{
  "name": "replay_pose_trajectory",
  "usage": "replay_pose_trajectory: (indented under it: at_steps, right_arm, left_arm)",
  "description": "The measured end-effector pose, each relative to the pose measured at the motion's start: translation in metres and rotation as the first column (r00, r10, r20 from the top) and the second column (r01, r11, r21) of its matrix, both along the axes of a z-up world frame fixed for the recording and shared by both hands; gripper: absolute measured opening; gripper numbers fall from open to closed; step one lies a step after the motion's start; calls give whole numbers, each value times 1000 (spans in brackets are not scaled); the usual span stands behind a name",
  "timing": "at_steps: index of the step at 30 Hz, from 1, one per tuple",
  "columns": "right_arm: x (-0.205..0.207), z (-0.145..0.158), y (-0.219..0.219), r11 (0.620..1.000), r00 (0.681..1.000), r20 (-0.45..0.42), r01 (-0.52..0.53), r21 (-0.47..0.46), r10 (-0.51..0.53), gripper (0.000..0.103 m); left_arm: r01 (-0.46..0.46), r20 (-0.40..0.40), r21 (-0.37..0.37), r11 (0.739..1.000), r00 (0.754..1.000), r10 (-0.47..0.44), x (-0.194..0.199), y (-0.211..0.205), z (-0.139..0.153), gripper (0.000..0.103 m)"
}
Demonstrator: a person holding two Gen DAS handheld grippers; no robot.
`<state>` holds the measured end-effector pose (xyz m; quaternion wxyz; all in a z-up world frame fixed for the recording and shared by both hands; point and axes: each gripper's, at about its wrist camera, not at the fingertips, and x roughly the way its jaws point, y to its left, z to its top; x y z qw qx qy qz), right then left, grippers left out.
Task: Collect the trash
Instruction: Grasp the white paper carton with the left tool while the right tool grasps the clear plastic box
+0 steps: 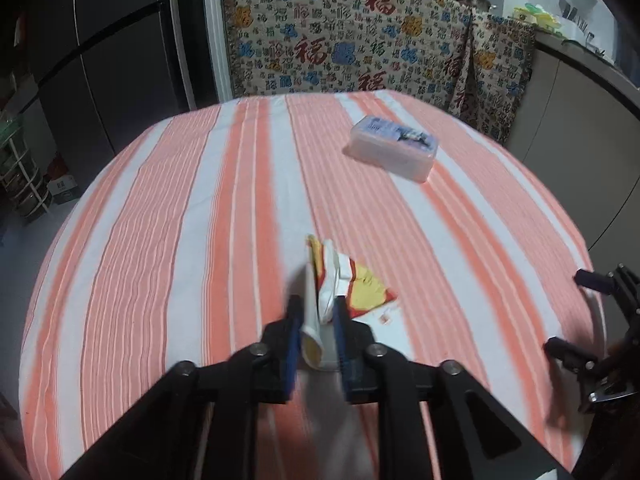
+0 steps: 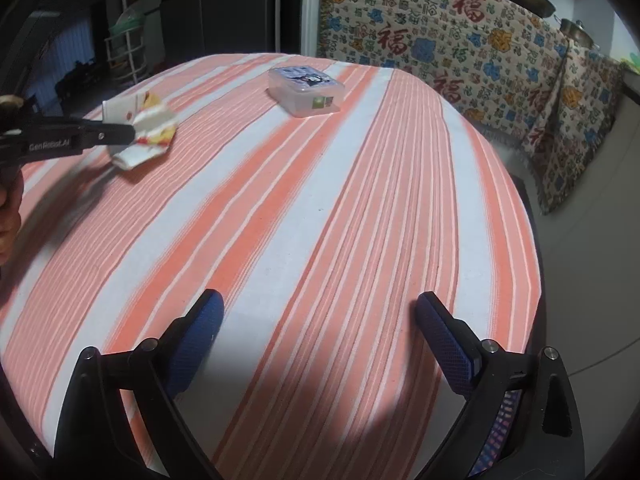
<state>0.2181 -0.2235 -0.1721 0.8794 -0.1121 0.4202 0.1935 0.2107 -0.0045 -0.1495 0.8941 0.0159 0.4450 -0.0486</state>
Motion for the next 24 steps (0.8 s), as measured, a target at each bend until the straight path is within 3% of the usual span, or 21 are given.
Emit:
replay_pose_trajectory:
  at_steps: [2, 10, 14, 19, 24]
  right_arm:
    - [0, 0, 1, 1000, 1000, 1, 2, 2, -2, 99]
    - [10, 3, -3, 1000, 1000, -20, -4, 31, 4, 100]
    - [43, 9, 1, 999, 999, -39, -3, 43, 5, 99]
    - [112, -4, 32, 998, 992, -117, -45, 36, 49, 99]
    - [178, -5, 59, 999, 993, -109, -32, 37, 36, 103]
  left_arm:
    - [-7, -4, -17, 1000, 1000, 7, 2, 3, -7, 44]
    - [-43, 13, -45, 998, 999, 44, 8, 8, -12, 67]
    - [-36, 10, -64, 997, 999, 37, 8, 10, -11, 69]
    - [-26, 9, -44, 999, 1000, 26, 6, 6, -12, 71]
    - [-26, 8, -48, 999, 1000, 26, 6, 8, -13, 71]
